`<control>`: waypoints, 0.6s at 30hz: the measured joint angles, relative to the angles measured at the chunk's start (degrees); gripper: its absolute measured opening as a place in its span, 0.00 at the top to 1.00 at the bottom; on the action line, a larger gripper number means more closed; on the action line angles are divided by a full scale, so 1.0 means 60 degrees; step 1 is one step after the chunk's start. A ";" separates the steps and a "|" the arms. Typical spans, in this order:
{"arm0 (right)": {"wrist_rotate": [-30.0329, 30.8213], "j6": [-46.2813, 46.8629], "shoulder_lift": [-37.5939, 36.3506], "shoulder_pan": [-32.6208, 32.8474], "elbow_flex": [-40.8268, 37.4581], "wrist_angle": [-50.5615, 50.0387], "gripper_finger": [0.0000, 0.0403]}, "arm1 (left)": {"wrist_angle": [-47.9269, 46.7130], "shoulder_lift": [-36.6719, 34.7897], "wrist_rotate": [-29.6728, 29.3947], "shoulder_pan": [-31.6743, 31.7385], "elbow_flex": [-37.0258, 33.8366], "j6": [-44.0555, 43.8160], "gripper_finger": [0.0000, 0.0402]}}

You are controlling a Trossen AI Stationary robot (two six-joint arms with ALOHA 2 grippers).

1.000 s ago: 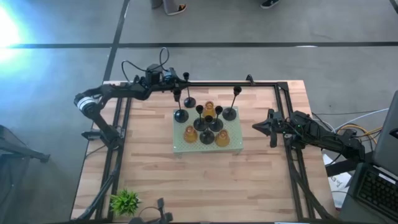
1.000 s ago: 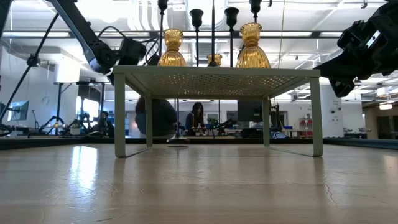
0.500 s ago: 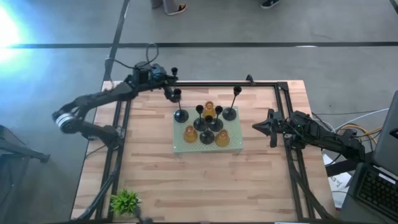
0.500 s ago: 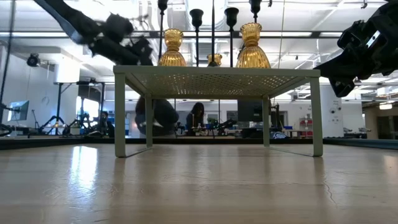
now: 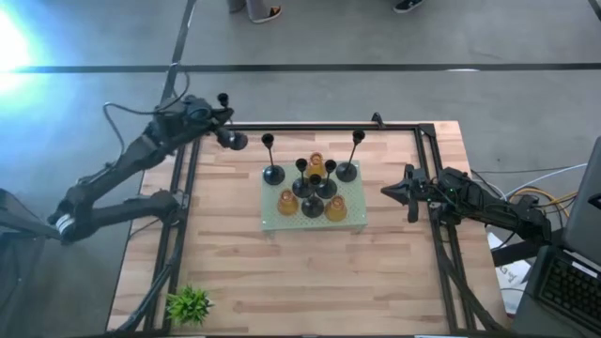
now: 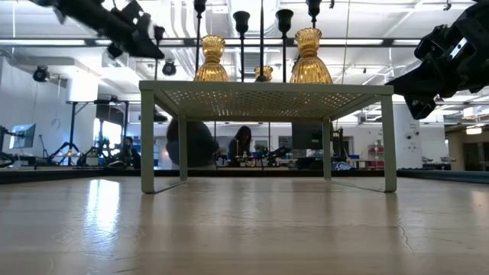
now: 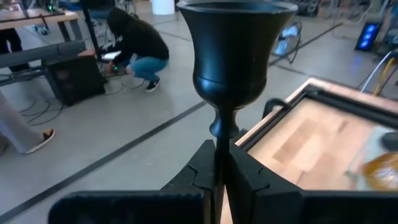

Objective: Pick & Place candle stick holders
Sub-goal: Put the black candle holder on the shelf

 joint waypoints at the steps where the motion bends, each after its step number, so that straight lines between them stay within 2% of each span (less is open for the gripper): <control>1: -0.0003 0.0000 0.0000 0.0000 0.0000 0.0000 0.98 | -0.0187 -0.0224 0.0009 -0.0043 0.0051 -0.0063 0.96; 9: 0.0000 0.0000 0.0000 0.0000 0.0000 0.0000 0.98 | -0.1921 -0.1307 0.1257 -0.0789 0.0772 -0.0440 0.96; 18: -0.0004 0.0000 0.0000 0.0000 0.0000 0.0000 0.98 | -0.3561 -0.1566 0.1408 -0.2239 0.2108 -0.0625 0.96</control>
